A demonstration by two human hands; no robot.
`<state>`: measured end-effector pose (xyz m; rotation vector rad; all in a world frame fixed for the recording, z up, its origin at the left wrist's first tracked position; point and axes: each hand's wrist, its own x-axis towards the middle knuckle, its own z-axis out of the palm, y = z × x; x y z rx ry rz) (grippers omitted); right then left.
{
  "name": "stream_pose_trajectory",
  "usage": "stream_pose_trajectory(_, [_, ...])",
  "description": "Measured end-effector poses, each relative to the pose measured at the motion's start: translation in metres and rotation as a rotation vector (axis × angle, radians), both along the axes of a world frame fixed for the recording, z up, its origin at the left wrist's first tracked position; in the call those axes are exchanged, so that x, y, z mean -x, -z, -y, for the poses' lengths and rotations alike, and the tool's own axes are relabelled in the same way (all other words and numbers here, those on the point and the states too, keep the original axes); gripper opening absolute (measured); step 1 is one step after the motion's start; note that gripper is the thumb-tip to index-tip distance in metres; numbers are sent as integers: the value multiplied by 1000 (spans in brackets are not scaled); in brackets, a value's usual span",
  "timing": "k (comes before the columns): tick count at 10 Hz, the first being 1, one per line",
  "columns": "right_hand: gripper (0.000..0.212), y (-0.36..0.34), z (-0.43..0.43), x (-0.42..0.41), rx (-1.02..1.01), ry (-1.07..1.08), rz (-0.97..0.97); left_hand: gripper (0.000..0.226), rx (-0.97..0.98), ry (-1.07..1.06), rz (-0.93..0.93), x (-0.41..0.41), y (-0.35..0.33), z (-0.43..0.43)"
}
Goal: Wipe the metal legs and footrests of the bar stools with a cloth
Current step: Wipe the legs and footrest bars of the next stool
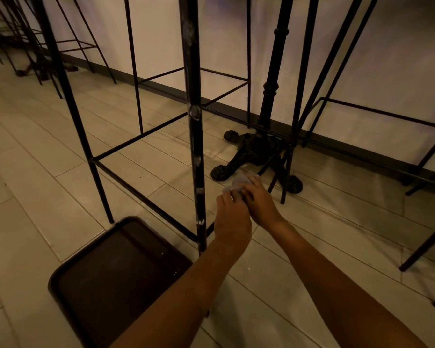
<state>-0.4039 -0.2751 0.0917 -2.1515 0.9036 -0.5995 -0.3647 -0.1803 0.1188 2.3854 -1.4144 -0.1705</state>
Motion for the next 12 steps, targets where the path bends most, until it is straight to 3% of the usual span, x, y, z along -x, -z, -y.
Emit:
stream_pose_trajectory(1, [28, -1, -19, 4, -1, -62, 13, 56, 38, -50, 76, -6, 9, -11])
stream_pose_trajectory(2, [28, -6, -24, 7, -26, -105, 17, 64, -9, -34, -80, -5, 9, -18])
stream_pose_trajectory(4, [38, -10, -37, 13, 35, -96, -15, 57, 127, 40, -122, -11, 1, -14])
stream_pose_trajectory(5, [22, -14, -42, 18, 81, -77, -46, 54, -4, 58, -147, -19, 4, -2])
stream_pose_trajectory(6, [32, -2, -35, 22, -30, -151, 32, 49, -163, 51, 30, -24, 11, 8])
stream_pose_trajectory(7, [41, 9, -31, 21, 76, -149, 43, 47, -245, 56, 263, -25, 7, 9])
stream_pose_trajectory(8, [51, -3, -34, 17, 89, -178, -47, 42, -277, 59, 370, -25, 2, 9])
stream_pose_trajectory(9, [108, 1, -33, 16, 23, -179, -26, 43, -281, 7, 373, -19, 4, 6])
stream_pose_trajectory(10, [92, -8, -38, 15, 65, -153, -17, 43, -318, 25, 454, -8, 0, -7])
stream_pose_trajectory(11, [42, -5, -35, 12, -29, -153, -58, 64, -284, 54, 521, 1, 8, -13])
stream_pose_trajectory(12, [38, -5, -36, 12, -126, -113, 11, 78, -252, 61, 561, 13, 18, -27])
